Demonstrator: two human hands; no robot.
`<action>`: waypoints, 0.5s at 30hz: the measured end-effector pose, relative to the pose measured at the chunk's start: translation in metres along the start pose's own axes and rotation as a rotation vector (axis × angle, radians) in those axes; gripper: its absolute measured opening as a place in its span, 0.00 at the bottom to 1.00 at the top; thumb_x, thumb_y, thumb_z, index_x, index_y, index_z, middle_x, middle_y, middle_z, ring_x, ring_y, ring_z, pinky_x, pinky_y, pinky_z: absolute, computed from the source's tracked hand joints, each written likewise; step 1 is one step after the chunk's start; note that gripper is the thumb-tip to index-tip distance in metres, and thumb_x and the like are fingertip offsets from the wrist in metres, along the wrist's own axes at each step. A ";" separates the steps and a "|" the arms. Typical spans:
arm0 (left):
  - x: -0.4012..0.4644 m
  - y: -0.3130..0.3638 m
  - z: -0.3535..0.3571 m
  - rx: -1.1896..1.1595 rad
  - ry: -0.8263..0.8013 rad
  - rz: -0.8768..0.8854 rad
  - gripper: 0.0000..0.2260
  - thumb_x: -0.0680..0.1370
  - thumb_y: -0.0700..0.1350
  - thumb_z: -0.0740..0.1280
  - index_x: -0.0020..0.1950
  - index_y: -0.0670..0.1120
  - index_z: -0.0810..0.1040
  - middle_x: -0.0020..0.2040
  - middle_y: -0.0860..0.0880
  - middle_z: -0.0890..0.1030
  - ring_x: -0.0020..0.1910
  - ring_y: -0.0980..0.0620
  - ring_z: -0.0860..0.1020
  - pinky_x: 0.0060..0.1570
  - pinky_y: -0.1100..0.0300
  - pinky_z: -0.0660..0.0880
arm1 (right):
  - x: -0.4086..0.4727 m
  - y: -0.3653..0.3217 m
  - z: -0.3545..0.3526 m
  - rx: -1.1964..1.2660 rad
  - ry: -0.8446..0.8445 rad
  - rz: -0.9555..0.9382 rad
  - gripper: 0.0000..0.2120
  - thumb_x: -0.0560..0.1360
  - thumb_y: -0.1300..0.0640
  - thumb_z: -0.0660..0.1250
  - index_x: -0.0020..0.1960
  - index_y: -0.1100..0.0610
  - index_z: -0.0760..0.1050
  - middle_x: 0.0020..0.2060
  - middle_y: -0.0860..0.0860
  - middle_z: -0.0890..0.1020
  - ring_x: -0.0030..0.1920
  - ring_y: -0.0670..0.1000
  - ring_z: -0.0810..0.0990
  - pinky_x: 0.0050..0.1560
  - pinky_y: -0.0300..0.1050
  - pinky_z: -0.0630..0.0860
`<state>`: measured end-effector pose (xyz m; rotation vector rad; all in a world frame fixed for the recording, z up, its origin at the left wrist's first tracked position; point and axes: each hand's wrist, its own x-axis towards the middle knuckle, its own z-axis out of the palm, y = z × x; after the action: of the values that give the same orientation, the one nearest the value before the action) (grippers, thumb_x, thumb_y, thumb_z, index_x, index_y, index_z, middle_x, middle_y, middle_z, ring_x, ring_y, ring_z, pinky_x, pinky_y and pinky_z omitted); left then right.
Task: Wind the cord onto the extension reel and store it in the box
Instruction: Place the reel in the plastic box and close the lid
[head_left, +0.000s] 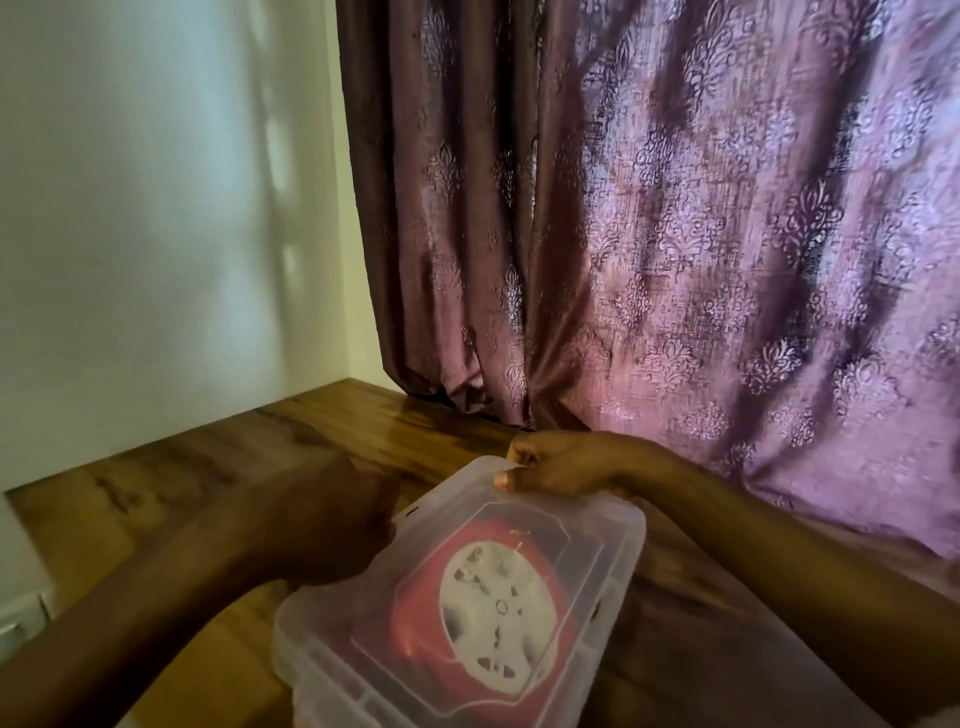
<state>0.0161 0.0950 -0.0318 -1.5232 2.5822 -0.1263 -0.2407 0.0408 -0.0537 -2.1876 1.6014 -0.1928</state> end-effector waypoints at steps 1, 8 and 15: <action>0.001 0.001 0.002 -0.027 -0.012 -0.001 0.11 0.83 0.54 0.55 0.57 0.51 0.74 0.48 0.53 0.80 0.40 0.56 0.77 0.35 0.67 0.71 | 0.002 0.002 0.003 -0.006 0.012 0.014 0.18 0.76 0.39 0.62 0.51 0.54 0.74 0.44 0.47 0.76 0.43 0.45 0.73 0.45 0.44 0.73; 0.022 0.008 0.001 -0.099 -0.011 -0.049 0.14 0.84 0.50 0.54 0.63 0.45 0.72 0.57 0.47 0.78 0.47 0.51 0.73 0.47 0.61 0.67 | 0.012 0.016 0.009 0.190 0.167 0.051 0.14 0.76 0.42 0.64 0.51 0.52 0.77 0.45 0.48 0.80 0.44 0.46 0.76 0.47 0.44 0.74; 0.043 0.008 0.012 -0.161 0.047 -0.070 0.13 0.85 0.49 0.53 0.66 0.45 0.67 0.49 0.48 0.77 0.44 0.53 0.73 0.47 0.59 0.68 | 0.022 0.030 0.007 0.172 0.236 0.135 0.12 0.77 0.43 0.64 0.46 0.51 0.76 0.46 0.51 0.81 0.46 0.48 0.76 0.52 0.49 0.76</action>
<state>-0.0097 0.0613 -0.0481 -1.6846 2.6333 0.0400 -0.2574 0.0145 -0.0756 -1.9773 1.7780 -0.5442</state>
